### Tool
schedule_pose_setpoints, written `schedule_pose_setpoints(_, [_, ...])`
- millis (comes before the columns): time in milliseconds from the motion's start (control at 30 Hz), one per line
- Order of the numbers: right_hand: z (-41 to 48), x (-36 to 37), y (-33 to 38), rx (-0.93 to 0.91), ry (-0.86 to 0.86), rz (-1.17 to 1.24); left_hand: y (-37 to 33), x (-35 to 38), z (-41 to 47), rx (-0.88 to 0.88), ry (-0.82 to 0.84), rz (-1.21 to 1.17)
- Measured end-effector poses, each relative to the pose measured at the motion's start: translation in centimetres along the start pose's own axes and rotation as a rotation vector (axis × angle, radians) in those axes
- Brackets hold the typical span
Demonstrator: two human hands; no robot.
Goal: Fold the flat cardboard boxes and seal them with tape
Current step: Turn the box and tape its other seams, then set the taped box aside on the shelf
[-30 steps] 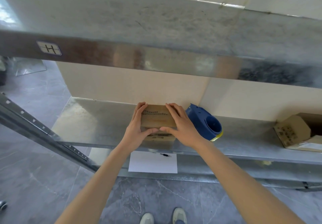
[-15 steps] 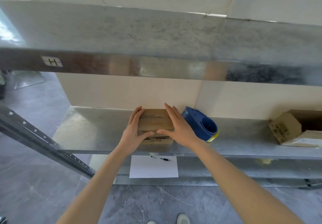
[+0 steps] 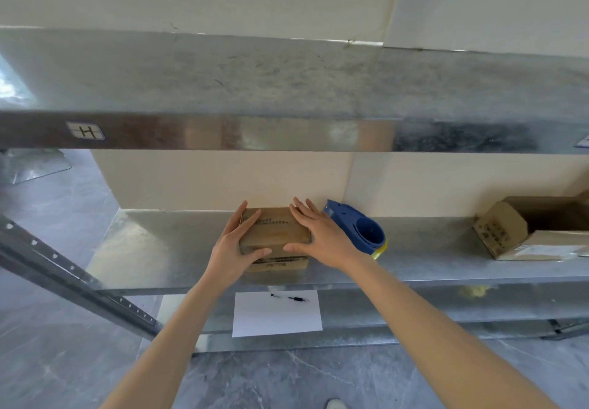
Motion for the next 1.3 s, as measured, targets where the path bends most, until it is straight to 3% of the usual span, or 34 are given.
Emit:
schedule_pose_setpoints(567, [-0.1, 0.9, 0.1, 0.018, 0.043, -0.205, -1.5, 1.2, -0.3, -0.014, -0.044, 0.015])
schedule_pose_setpoints(867, [-0.7, 1.1, 0.4, 0.013, -0.043, 0.081, -0.9, 0.7, -0.4, -0.004, -0.077, -0.022])
schedule_pose_setpoints(1167, [-1.0, 1.2, 0.6, -0.01, -0.1, 0.05, -0.6, 0.9, -0.5, -0.002, -0.023, -0.107])
schedule_pose_setpoints(1300, [-1.6, 1.6, 0.7, -0.042, -0.149, 0.055, -0.1, 0.8, -1.1, -0.005, -0.079, -0.121])
Point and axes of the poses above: each hand's wrist, its own z-axis towards the middle knuckle, its own x-axis out of the palm, y = z × x, the point moved 3 cm from there along z, towards the middle knuckle, and after that the axes turned 8 degrees about z, right-handed, at the moved point
